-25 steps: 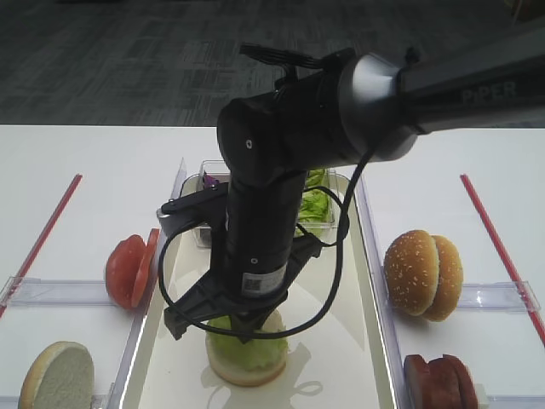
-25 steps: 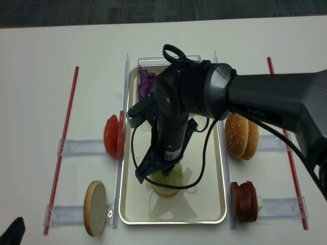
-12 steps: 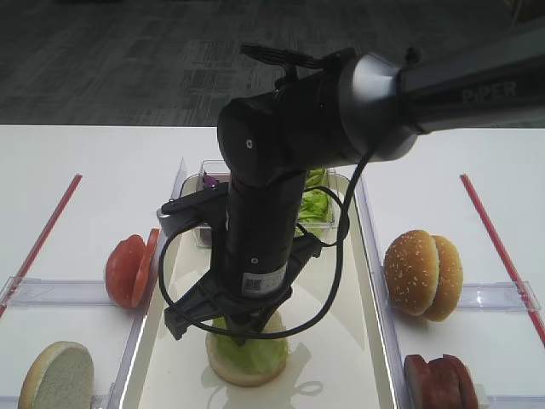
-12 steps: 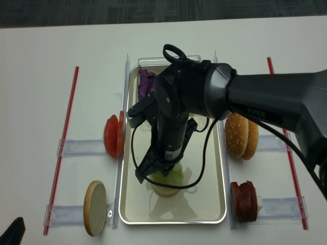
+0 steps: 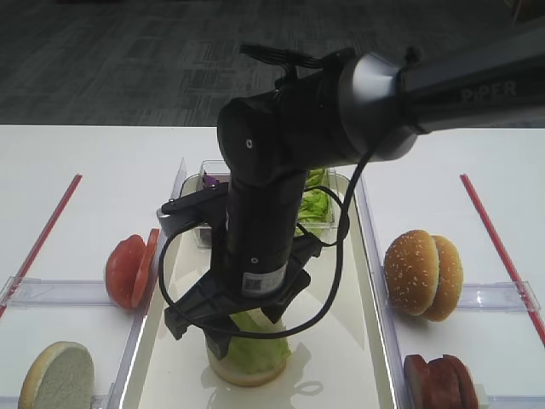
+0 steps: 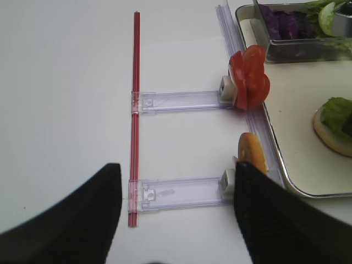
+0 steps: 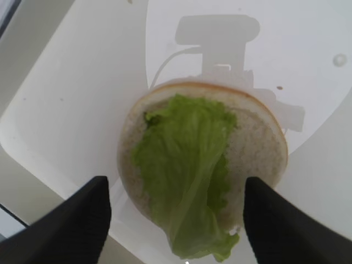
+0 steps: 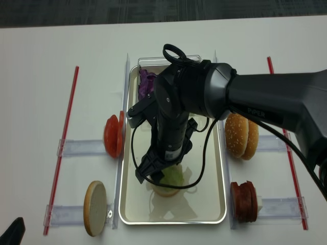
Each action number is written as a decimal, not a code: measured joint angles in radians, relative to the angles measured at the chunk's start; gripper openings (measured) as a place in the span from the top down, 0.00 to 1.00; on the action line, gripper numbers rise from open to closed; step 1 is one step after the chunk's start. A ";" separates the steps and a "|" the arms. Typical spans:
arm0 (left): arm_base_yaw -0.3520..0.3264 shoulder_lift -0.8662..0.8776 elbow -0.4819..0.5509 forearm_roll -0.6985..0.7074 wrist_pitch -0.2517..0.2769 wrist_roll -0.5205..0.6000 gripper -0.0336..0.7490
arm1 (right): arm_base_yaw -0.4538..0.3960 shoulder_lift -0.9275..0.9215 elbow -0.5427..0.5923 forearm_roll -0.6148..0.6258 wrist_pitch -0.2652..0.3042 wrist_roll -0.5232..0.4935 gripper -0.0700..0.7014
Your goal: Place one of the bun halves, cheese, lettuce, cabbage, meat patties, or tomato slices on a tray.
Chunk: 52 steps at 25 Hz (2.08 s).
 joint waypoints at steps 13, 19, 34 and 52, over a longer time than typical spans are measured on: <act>0.000 0.000 0.000 0.000 0.000 0.000 0.42 | -0.015 0.002 -0.184 0.011 0.174 0.000 0.22; 0.000 0.000 0.000 0.000 0.000 0.000 0.42 | -0.102 0.002 -0.283 0.044 0.269 -0.009 0.22; 0.000 0.000 0.000 0.000 0.000 0.000 0.42 | -0.389 0.002 -0.366 0.049 0.292 -0.017 0.22; 0.000 0.000 0.000 0.000 0.000 0.000 0.42 | -0.742 0.002 -0.366 -0.040 0.296 -0.019 0.22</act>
